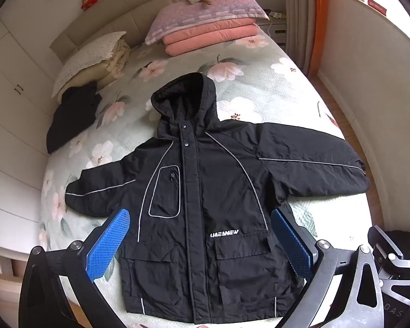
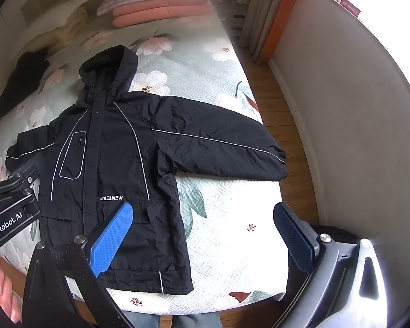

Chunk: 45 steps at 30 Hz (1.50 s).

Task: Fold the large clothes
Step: 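Move both grippers over the black jacket toward its sleeve cuff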

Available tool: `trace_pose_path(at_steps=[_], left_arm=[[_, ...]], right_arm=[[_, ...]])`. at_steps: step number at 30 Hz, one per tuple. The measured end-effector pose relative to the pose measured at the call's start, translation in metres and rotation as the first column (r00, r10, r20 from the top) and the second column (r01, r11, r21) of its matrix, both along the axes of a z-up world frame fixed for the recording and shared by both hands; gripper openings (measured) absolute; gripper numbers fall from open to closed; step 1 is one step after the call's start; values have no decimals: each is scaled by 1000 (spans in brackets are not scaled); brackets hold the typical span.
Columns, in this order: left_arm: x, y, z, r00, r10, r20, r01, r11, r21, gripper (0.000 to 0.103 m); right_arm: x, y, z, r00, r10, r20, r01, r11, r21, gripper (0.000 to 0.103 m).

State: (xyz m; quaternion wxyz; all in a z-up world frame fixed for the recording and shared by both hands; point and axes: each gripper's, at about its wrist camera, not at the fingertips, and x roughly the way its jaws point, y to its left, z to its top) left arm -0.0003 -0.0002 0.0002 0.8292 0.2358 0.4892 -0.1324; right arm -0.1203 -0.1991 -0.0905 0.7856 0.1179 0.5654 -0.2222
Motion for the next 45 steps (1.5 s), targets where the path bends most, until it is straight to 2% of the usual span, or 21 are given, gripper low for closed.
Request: trace_pose_path(at_steps=[18,25,32,40,45], left_arm=[[-8,-3,6,1000,-13,-2,13,1000,-27,103],[-15,-7,10,1000,10,25,-10,1000,-16,103],[-23,-6,13,1000,27,14,-26,999,-21,103],[-34,0,13,997,-71,-2,71,996,-56,103],[-33,13,17,994,-106,-32,101,986,-130,103]], right_arm=[[-13,-5,5,999,-16,34,16,1000,-1,103],[-15,-13,6,999,5,47,-6,1000,3,103],[-20,-15,9,998,22,54,-22,1000,-2,103],[-36,-6,20,996,-49,78,51,998,-24,103],[-46,2,33,992,-90,90,96,993,-64,103]])
